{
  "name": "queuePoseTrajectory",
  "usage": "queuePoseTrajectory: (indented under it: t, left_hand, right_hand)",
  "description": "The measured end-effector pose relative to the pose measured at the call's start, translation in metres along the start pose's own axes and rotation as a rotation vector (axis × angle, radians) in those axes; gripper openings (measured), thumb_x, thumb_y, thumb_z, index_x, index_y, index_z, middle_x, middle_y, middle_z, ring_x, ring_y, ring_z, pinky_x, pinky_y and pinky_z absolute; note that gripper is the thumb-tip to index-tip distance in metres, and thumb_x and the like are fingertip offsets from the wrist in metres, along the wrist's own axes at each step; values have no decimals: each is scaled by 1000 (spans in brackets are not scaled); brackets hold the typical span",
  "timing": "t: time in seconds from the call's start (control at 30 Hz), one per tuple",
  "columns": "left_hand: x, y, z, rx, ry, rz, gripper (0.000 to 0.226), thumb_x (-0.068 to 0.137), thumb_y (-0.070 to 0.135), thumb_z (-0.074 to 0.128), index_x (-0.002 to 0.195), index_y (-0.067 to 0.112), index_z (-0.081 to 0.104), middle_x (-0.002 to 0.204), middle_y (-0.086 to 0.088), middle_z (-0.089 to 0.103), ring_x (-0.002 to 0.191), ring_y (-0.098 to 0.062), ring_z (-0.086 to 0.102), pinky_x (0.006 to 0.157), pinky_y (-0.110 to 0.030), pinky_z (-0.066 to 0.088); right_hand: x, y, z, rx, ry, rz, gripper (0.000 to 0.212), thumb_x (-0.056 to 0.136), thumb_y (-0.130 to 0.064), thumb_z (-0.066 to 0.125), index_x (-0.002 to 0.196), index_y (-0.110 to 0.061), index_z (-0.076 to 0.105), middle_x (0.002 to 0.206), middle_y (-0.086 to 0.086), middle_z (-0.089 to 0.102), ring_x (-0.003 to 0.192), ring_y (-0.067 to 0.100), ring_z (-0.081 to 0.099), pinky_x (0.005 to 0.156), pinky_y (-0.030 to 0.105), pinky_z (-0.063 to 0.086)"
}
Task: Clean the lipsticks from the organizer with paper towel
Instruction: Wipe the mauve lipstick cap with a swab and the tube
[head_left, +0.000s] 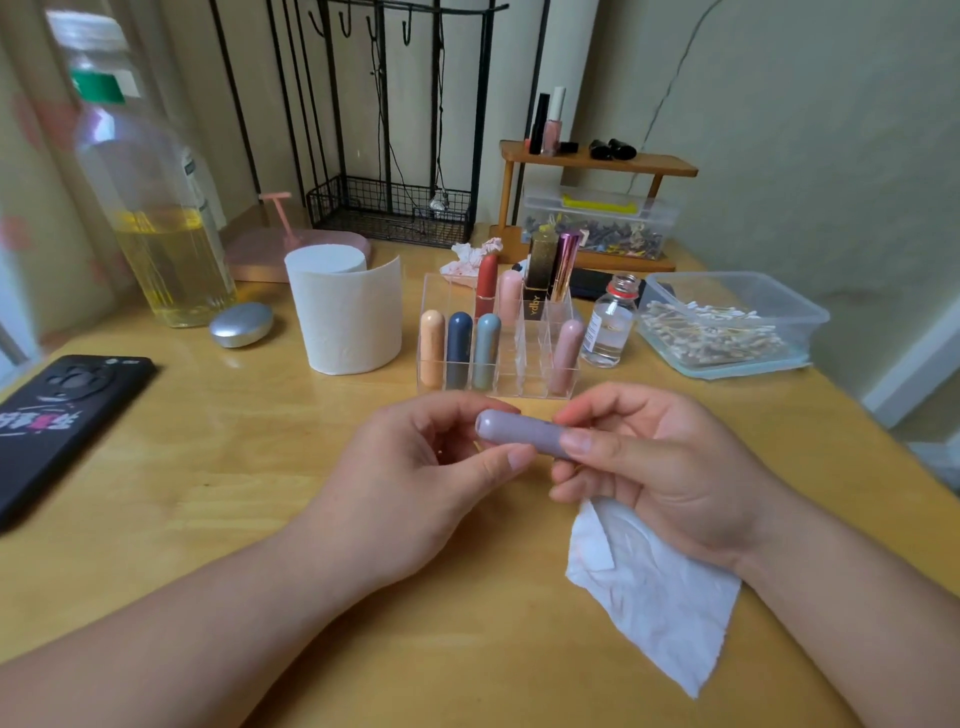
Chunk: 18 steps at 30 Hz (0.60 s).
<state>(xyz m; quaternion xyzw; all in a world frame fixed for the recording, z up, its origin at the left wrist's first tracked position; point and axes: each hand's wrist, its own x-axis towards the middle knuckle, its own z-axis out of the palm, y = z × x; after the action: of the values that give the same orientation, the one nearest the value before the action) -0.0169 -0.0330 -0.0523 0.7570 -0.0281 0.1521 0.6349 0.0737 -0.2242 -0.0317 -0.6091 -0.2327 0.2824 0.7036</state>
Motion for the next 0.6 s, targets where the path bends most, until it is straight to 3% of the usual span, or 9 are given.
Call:
queuePoseTrajectory:
  t: [0.13, 0.23, 0.43, 0.6]
  left_hand:
    - [2, 1, 3, -134, -27, -14, 25, 80, 17, 74, 101, 4, 69, 71, -20, 60, 60, -20, 54, 55, -32, 49]
    - [3, 0, 0, -202, -54, -33, 29, 83, 13, 76, 101, -5, 63, 71, -17, 59, 58, -17, 56, 54, -29, 50]
    - [2, 0, 1, -331, -51, -62, 11, 85, 18, 67, 87, 8, 67, 67, -6, 62, 59, -20, 54, 55, -27, 48]
    - [-2, -1, 6, -337, 20, -55, 12, 86, 19, 64, 85, 7, 66, 67, -12, 57, 60, -21, 51, 56, -30, 47]
  right_hand:
    - [1, 4, -1, -100, -62, 22, 18, 74, -4, 73, 92, -3, 70, 73, 18, 66, 65, 24, 65, 60, 30, 56]
    - [4, 7, 1, -130, -57, -1, 17, 75, -8, 74, 92, -6, 72, 71, 14, 65, 64, 21, 62, 58, 27, 52]
    - [3, 5, 3, -137, -94, -23, 10, 78, -13, 71, 83, -19, 77, 78, 11, 70, 65, 16, 56, 60, 26, 47]
    - [4, 3, 8, -115, -88, -38, 7, 79, -6, 72, 86, -6, 70, 75, 6, 72, 61, 6, 62, 61, 17, 47]
